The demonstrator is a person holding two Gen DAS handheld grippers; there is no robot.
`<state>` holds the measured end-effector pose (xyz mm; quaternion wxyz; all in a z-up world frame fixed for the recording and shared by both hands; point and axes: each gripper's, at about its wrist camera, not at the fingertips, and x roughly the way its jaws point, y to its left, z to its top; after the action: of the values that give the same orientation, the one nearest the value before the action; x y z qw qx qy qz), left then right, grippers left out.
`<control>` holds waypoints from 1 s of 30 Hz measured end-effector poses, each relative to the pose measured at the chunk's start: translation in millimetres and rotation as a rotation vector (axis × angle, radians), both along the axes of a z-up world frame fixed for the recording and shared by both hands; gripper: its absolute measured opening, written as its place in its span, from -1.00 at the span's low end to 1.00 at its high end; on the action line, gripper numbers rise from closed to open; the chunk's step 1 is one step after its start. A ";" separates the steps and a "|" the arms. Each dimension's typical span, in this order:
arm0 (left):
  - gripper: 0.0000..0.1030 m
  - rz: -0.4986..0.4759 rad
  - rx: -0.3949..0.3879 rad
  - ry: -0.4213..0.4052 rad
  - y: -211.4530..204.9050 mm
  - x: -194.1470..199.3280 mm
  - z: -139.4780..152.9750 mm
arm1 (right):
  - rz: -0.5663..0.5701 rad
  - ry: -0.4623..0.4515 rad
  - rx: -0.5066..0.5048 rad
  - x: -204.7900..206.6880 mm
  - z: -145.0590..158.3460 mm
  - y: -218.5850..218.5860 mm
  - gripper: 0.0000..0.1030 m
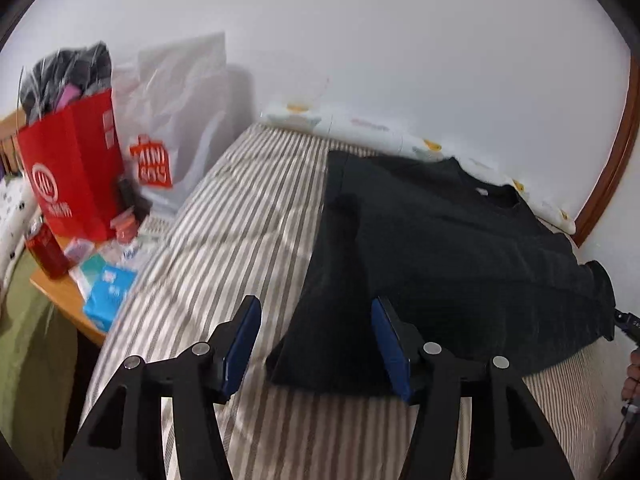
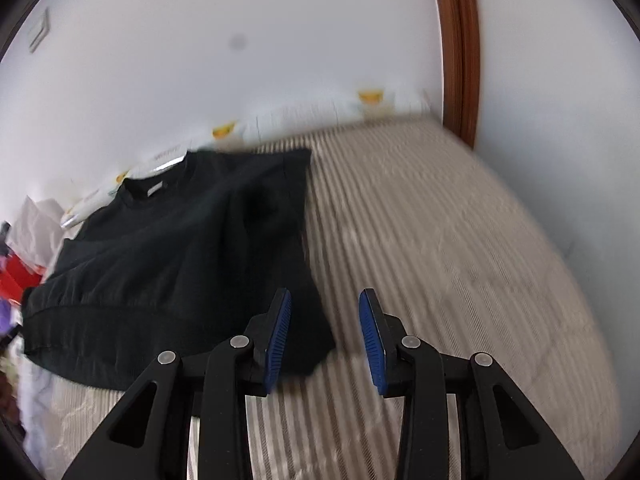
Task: Fold small clothes
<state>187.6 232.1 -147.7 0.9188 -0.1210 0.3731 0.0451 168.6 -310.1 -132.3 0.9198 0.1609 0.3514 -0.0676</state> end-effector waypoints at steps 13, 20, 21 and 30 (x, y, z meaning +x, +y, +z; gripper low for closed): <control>0.07 -0.058 -0.031 0.070 -2.7 15.6 -28.7 | 0.022 0.037 0.124 19.2 -19.8 7.1 -0.24; -0.25 -0.065 -0.045 0.061 -7.7 21.0 -28.0 | 0.021 0.061 0.152 35.6 -28.9 6.8 -0.23; -0.41 -0.061 -0.044 0.059 -8.6 19.8 -27.4 | 0.022 0.058 0.143 36.0 -28.9 7.9 -0.28; -0.76 -0.066 0.010 0.040 -16.7 -5.2 -9.1 | 0.072 -0.012 0.129 8.2 -16.1 12.8 -0.76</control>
<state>182.4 215.4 -156.8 0.9127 -0.1031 0.3950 0.0189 176.9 -297.3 -148.3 0.9114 0.2074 0.3553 -0.0107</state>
